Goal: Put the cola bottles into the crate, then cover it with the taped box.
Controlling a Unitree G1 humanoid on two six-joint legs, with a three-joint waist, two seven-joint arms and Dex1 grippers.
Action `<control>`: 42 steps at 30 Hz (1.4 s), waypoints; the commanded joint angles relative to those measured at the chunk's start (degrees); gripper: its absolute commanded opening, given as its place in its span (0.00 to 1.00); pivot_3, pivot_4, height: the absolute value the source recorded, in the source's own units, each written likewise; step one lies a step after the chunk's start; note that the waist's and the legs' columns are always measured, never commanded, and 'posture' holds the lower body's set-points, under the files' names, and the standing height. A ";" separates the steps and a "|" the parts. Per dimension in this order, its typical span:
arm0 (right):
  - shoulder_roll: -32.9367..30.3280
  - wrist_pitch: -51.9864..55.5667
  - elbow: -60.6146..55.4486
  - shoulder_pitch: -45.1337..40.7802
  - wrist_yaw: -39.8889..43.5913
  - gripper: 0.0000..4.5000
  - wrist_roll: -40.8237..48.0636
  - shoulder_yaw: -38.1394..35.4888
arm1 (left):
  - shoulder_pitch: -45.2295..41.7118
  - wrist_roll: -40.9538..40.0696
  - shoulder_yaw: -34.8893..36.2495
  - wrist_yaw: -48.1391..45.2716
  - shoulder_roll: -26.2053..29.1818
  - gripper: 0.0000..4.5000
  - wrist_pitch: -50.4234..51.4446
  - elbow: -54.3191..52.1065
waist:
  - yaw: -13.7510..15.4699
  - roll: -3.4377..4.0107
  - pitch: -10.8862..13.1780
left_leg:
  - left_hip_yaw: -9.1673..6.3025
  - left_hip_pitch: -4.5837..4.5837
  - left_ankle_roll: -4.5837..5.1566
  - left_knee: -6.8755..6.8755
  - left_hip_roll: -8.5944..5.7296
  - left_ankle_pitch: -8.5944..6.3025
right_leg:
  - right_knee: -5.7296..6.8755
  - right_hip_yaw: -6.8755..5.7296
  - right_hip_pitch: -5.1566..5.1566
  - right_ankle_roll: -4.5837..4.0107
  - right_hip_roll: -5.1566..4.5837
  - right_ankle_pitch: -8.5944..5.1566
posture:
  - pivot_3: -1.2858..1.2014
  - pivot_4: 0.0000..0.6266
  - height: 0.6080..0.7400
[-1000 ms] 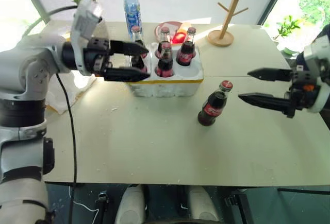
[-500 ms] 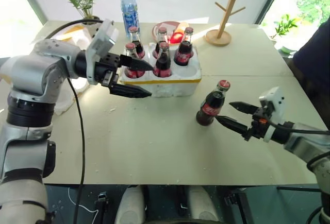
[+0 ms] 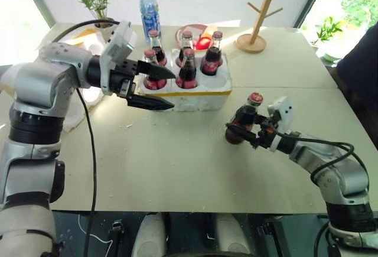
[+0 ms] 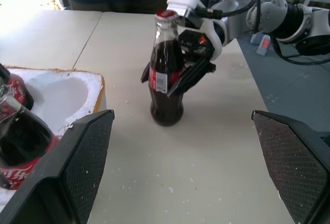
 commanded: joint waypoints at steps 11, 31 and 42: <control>-5.54 4.03 8.68 -35.26 6.75 0.63 3.82 2.34 | 5.34 -0.91 9.32 5.97 5.26 1.00 0.04 -0.81 | -1.67 0.38 0.26 | 0.07 -0.04 0.00 -0.06 0.08 0.00 | 0.15 0.16 -0.28 -0.02 0.11 0.01 | 0.52 0.24 1.00; 12.26 -13.25 49.25 -49.35 6.34 1.00 -20.86 14.29 | 14.83 -5.01 17.55 14.23 10.36 1.00 3.15 -9.29 | -1.69 0.36 0.25 | 0.19 -1.16 -0.40 0.04 -0.04 0.24 | 0.27 0.05 -1.29 0.12 -0.17 0.10 | 0.52 0.24 1.00; -0.33 -2.57 28.45 -46.06 13.70 1.00 -15.90 8.33 | 23.27 -8.87 30.69 18.09 17.20 1.00 8.01 -14.77 | -1.47 0.38 0.27 | 0.18 -1.14 -0.42 0.03 0.00 0.24 | 0.26 0.08 -1.27 0.11 -0.21 0.11 | 0.52 0.24 1.00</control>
